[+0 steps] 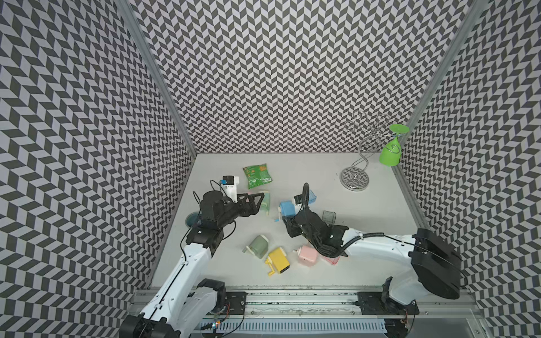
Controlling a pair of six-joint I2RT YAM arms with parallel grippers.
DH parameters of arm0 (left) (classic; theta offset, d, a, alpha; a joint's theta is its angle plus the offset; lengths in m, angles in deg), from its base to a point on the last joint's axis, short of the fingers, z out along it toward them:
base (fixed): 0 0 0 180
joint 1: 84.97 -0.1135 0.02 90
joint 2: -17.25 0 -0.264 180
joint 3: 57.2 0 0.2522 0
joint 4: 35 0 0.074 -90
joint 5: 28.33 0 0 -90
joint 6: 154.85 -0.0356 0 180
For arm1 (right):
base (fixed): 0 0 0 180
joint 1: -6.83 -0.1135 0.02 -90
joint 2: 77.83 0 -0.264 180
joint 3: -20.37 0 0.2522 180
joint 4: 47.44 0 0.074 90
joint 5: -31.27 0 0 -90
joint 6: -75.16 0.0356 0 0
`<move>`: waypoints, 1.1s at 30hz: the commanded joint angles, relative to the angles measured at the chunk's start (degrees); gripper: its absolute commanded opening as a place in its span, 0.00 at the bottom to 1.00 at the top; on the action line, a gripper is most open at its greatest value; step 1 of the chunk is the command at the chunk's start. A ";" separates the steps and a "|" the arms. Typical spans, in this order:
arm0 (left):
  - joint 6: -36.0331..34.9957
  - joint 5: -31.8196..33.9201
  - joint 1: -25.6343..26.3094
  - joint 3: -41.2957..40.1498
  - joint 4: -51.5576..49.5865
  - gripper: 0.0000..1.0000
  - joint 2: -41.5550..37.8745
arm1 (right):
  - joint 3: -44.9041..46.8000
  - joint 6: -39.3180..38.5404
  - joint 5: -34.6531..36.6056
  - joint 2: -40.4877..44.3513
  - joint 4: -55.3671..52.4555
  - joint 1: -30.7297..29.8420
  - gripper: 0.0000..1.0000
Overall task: Put the tray back into the pencil sharpener
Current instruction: Pick up the pencil sharpener from the center of the board.
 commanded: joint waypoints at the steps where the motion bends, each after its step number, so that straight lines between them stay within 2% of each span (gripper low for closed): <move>1: -1.27 -5.17 2.13 3.59 -2.19 0.95 0.94 | 3.87 -11.83 -0.50 5.73 16.46 -0.13 0.00; 3: -0.71 -6.26 3.65 4.77 -3.02 1.00 1.45 | 5.41 -16.55 -1.82 7.81 19.20 -0.19 0.00; 8: 1.42 -6.86 6.94 6.86 -3.80 0.99 2.50 | 7.34 -24.70 -2.84 11.10 21.91 -0.29 0.00; 12: 2.54 -8.93 8.84 8.24 -3.98 0.99 3.92 | 10.89 -31.07 -6.37 14.62 27.55 -0.30 0.00; 16: 2.43 -10.27 10.73 8.93 -3.55 0.99 4.93 | 13.59 -35.23 -9.33 17.26 31.32 -0.28 0.00; 22: 1.04 -10.55 14.19 10.63 -3.99 0.99 6.27 | 13.56 -37.98 -12.02 18.17 30.86 -0.39 0.00; 30: -1.31 -8.26 17.08 12.90 -6.50 0.80 8.27 | 13.31 -38.97 -12.52 18.17 30.49 -0.46 0.00; 33: -1.70 -7.85 17.30 13.43 -6.99 0.78 8.36 | 13.36 -38.95 -12.48 18.09 29.99 -0.49 0.00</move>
